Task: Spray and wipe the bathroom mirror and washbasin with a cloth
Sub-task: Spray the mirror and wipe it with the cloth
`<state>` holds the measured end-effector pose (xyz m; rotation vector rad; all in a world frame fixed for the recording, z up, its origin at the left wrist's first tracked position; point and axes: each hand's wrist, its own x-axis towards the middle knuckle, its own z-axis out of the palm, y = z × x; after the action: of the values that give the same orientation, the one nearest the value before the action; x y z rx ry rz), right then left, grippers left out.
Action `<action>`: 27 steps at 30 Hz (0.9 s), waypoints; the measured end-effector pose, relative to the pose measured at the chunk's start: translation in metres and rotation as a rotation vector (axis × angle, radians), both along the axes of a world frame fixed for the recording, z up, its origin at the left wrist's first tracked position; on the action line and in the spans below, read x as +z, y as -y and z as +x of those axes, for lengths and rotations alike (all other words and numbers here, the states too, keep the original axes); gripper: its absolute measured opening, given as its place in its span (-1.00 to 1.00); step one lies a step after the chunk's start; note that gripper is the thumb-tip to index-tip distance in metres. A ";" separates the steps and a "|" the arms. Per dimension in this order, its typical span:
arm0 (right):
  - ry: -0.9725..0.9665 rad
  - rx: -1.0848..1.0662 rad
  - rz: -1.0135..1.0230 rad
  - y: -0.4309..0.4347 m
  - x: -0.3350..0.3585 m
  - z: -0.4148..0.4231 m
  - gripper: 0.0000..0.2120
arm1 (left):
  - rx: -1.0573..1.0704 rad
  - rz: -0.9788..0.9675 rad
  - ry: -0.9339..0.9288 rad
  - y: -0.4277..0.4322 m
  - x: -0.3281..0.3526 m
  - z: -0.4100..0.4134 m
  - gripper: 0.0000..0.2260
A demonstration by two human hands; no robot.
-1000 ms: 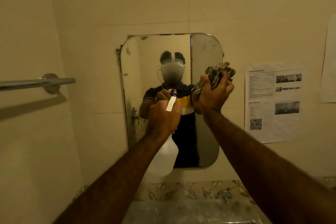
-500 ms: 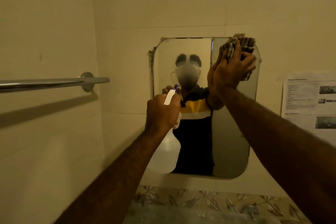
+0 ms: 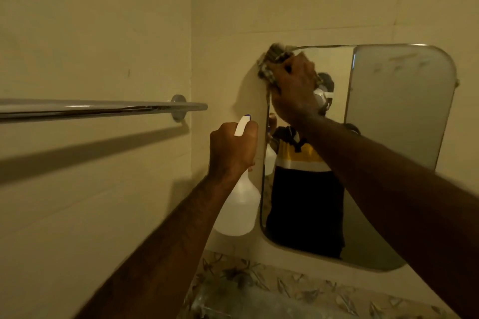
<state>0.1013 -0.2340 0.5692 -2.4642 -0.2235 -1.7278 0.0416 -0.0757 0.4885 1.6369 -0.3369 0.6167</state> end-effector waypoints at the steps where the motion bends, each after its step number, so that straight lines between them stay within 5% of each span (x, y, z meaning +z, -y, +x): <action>1: -0.052 -0.002 -0.048 -0.003 -0.008 0.001 -0.62 | 0.008 0.001 -0.005 -0.003 -0.003 0.000 -0.69; 20: -0.587 0.116 -0.507 0.045 -0.296 -0.055 -0.69 | -0.015 0.197 -0.144 0.018 -0.102 0.002 -0.72; 27: -0.585 0.049 -0.629 0.117 -0.332 -0.090 -0.66 | -0.085 0.252 -0.231 0.053 -0.145 -0.022 -0.72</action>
<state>0.0109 -0.3506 0.2373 -3.2213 -0.8520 -0.9255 0.0191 -0.1290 0.3439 1.9036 -0.3220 0.3252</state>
